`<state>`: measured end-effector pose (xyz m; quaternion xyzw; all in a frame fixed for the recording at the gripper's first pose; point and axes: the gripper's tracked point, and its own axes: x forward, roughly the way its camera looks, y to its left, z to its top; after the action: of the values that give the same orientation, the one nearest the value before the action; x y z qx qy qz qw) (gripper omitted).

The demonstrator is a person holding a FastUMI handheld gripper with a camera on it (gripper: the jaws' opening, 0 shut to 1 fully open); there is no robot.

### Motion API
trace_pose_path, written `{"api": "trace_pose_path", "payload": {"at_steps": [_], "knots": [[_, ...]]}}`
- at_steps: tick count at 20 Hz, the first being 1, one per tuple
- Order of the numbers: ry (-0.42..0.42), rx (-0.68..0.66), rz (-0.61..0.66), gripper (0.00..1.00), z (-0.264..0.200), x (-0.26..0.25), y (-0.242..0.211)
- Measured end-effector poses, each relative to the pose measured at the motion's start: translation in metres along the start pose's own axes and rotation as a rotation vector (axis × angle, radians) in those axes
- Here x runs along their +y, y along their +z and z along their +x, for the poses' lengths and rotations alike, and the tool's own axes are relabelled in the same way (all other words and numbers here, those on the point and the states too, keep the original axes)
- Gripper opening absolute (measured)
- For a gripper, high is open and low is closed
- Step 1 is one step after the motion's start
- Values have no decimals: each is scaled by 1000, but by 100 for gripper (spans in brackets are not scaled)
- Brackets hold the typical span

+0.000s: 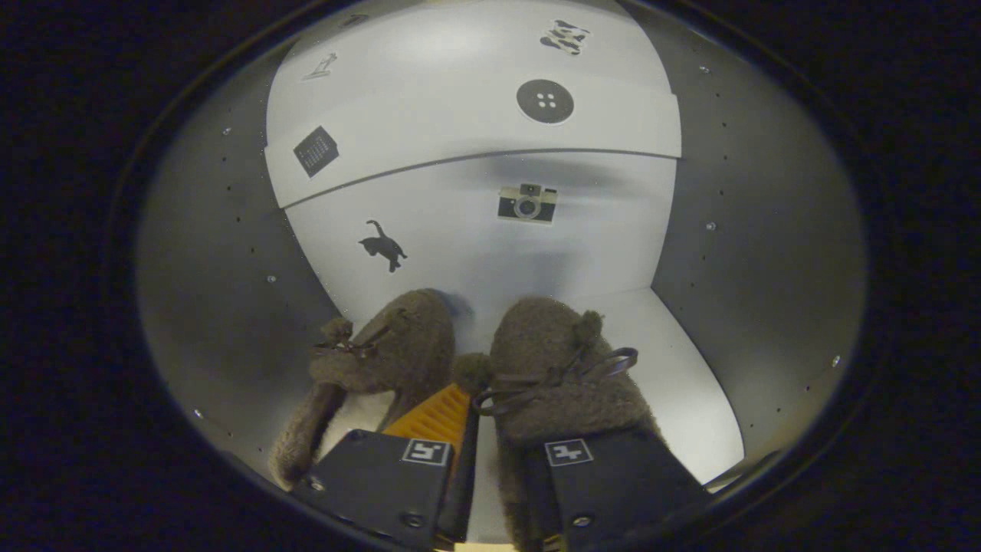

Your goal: Open the shoe cabinet door, grab the shoes and put them into the shoe cabinet, then close the shoe cabinet door.

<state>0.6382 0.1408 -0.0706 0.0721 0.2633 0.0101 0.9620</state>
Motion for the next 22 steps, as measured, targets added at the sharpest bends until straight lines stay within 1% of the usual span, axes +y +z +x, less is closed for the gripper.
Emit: {"api": "trace_pose_path", "payload": {"at_steps": [3,6,10,13,16,22], "knots": [[-17,-34,-7,47,-12,-3,2],[7,-70,-29,63,-31,2,0],[-5,-168,-84,66,-66,1,-6],[28,-235,-98,69,-100,8,-15],[42,-271,-130,99,-140,11,-31],[72,-329,-138,100,-231,14,-77]]}}
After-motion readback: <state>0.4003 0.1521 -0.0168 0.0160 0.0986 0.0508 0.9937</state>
